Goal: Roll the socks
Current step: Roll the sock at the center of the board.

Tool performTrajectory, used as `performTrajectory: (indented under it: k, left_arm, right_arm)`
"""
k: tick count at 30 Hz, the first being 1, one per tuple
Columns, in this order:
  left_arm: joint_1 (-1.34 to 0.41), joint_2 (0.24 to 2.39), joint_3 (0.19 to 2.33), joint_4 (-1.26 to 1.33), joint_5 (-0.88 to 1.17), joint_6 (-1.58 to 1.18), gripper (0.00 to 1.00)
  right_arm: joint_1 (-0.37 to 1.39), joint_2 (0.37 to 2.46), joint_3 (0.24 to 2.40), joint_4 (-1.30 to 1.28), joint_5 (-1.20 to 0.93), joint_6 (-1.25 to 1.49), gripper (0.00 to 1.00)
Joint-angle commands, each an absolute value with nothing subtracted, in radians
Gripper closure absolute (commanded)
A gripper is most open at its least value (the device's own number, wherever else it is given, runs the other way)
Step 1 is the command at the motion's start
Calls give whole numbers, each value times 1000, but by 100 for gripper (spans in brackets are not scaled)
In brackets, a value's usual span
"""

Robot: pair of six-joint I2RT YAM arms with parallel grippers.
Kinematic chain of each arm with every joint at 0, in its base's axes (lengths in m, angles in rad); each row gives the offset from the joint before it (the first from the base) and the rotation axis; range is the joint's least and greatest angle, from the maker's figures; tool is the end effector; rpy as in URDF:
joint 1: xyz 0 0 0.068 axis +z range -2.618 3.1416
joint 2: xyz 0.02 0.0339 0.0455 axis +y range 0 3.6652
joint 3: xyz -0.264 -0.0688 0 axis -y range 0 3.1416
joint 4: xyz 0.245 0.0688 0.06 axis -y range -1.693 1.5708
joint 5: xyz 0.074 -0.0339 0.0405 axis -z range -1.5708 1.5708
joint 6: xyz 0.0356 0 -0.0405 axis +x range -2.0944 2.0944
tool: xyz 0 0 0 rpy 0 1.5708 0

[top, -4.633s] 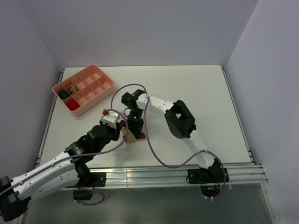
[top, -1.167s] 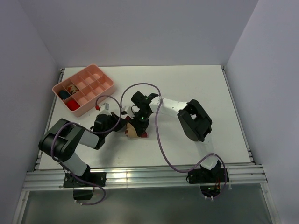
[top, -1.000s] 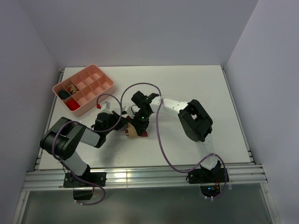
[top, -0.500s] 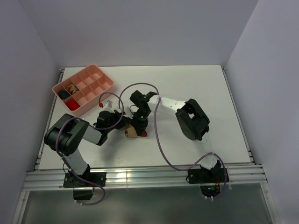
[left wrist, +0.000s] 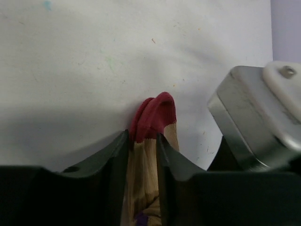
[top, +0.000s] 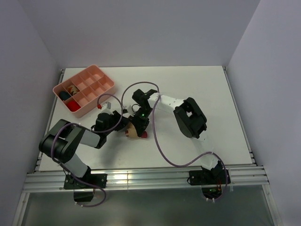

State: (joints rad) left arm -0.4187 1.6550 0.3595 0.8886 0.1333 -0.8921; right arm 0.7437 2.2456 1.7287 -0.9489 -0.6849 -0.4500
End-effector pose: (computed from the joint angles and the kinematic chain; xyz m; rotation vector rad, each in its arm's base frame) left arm 0.2419 -0.1128 0.1138 -0.4043 2.0707 -0.9568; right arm 0.3073 0.3133 0.1497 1.7065 -2.4128 -1.0647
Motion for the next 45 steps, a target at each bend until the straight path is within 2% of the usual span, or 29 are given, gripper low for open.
performTrajectory:
  k: [1, 3, 4, 6, 13, 17, 19, 25, 36, 39, 43, 45]
  left_arm:
    - [-413, 1562, 345, 861, 86, -851, 64]
    - [-413, 1494, 341, 775, 48, -833, 57]
    - [-413, 1470, 339, 749, 35, -809, 48]
    - [-413, 1378, 334, 683, 5, -790, 39]
    - [-413, 1040, 288, 410, -49, -689, 32]
    - [-436, 847, 250, 376, -9, -600, 29]
    - [-507, 822, 244, 390, -20, -507, 26]
    - [-730, 932, 296, 365, -95, -288, 24]
    - [-756, 1057, 394, 348, 89, -144, 33]
    - [-761, 1075, 443, 289, 113, -88, 33]
    - [-805, 1094, 587, 12, 55, 98, 30]
    - [-810, 1098, 592, -41, 29, 193, 30]
  right_arm:
    - [749, 2327, 1710, -979, -603, -448, 100]
    - [749, 2336, 1724, -992, -594, -443, 100]
    - [749, 2347, 1729, -997, -588, -442, 100]
    - [749, 2353, 1738, -1000, -577, -434, 100]
    - [750, 2376, 1784, -1028, -584, -436, 100]
    - [750, 2385, 1799, -1051, -594, -449, 100]
    - [750, 2399, 1816, -1066, -603, -459, 100]
    - [750, 2430, 1864, -1134, -594, -498, 100]
    - [741, 2500, 1999, -1261, -555, -586, 100]
    - [741, 2497, 1990, -1253, -566, -591, 100]
    - [741, 2491, 1970, -1247, -566, -597, 100]
    - [741, 2490, 1970, -1247, -565, -597, 100]
